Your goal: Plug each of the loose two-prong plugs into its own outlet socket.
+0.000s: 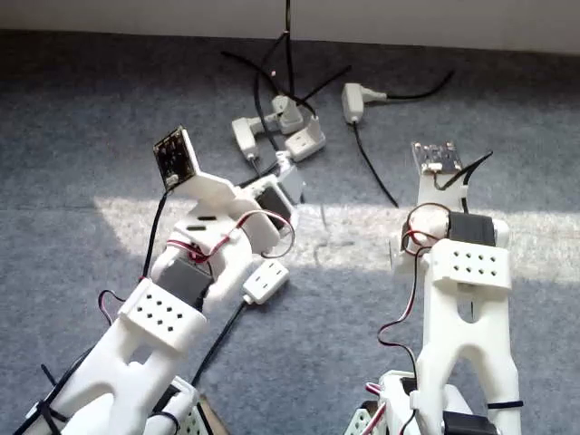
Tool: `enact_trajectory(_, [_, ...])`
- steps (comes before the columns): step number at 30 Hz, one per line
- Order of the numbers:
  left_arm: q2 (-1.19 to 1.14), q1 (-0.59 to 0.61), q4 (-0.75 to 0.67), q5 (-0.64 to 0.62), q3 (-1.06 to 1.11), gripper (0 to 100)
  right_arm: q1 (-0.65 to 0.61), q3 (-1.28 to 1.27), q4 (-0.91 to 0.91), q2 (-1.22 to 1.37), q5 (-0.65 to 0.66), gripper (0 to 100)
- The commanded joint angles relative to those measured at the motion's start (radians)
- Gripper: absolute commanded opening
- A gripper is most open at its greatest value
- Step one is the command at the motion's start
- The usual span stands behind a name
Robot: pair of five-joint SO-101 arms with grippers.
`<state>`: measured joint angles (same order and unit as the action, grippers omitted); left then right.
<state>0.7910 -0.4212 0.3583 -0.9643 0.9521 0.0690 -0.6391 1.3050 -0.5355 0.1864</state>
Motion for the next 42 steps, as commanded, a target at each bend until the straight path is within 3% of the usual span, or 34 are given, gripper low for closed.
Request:
enact_trajectory(1, [0.010, -0.013, -0.025, -0.012, 0.033, 1, 0.002, 0.074, -0.016, -0.018, -0.081, 24.5])
enact_trajectory(5, [0.010, -0.038, -0.026, -0.012, 0.061, 1, -0.013, 0.079, -0.015, -0.018, -0.126, 22.2])
enact_trajectory(11, [0.010, -0.183, -0.026, -0.014, 0.076, 1, -0.030, 0.085, 0.027, -0.018, -0.212, 0.9])
enact_trajectory(15, [0.010, -0.251, -0.091, -0.052, 0.097, 1, -0.030, 0.077, 0.035, -0.018, -0.227, 0.8])
enact_trajectory(20, [0.010, -0.188, -0.439, -0.262, 0.271, 1, -0.087, 0.079, 0.038, -0.025, -0.221, 0.6])
enact_trajectory(26, [0.010, -0.117, -0.847, -0.315, 0.435, 1, -0.111, 0.024, 0.039, -0.285, -0.221, 0.6])
enact_trajectory(31, [0.008, -0.077, -0.911, -0.318, 0.452, 1, -0.341, -0.130, 0.028, -0.581, -0.143, 0.6])
enact_trajectory(35, [0.007, -0.101, -0.911, -0.321, 0.453, 1, -0.549, -0.197, -0.004, -0.604, -0.123, 0.6])
enact_trajectory(42, [0.001, -0.199, -0.910, -0.319, 0.456, 1, -0.677, -0.197, -0.007, -0.610, -0.123, 0.6])
